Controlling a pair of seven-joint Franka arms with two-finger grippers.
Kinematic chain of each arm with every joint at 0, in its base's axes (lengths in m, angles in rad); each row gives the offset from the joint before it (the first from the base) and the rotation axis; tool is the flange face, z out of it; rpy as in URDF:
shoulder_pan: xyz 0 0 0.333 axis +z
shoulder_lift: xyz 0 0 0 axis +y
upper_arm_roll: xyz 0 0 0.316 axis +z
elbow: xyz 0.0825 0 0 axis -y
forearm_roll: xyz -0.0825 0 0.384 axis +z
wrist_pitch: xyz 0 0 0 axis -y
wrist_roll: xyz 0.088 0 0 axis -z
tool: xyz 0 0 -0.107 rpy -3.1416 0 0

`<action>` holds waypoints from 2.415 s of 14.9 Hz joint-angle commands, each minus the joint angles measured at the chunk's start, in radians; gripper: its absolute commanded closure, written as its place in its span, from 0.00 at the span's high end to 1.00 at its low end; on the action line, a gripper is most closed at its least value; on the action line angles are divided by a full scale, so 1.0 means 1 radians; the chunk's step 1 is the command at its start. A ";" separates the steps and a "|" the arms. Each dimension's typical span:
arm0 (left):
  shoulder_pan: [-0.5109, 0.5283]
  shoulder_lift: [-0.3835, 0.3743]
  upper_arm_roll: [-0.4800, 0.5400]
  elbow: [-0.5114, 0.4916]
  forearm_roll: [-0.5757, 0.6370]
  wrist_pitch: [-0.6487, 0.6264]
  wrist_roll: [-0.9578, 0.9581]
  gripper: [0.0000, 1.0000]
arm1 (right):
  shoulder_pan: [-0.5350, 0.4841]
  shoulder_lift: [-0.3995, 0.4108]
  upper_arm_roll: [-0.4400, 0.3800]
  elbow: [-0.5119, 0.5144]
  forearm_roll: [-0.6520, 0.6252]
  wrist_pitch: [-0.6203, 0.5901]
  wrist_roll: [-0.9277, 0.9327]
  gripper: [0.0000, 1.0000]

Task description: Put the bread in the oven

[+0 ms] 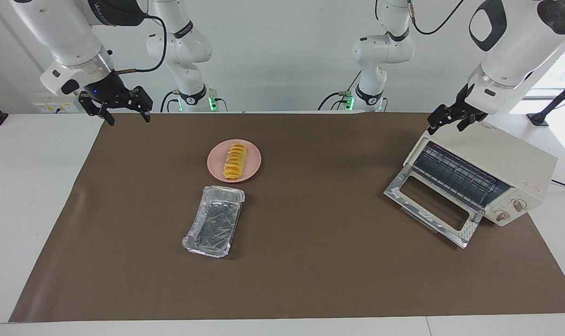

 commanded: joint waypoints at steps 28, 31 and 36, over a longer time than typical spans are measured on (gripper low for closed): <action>0.001 -0.018 0.001 -0.014 0.021 0.012 0.002 1.00 | 0.462 -0.060 0.026 -0.686 0.017 0.668 0.644 1.00; 0.001 -0.018 0.001 -0.014 0.021 0.012 0.002 1.00 | 0.462 0.000 0.026 -0.712 0.017 0.755 0.692 1.00; 0.001 -0.018 -0.001 -0.014 0.021 0.012 0.002 1.00 | 0.462 0.046 0.026 -0.758 0.017 0.892 0.706 1.00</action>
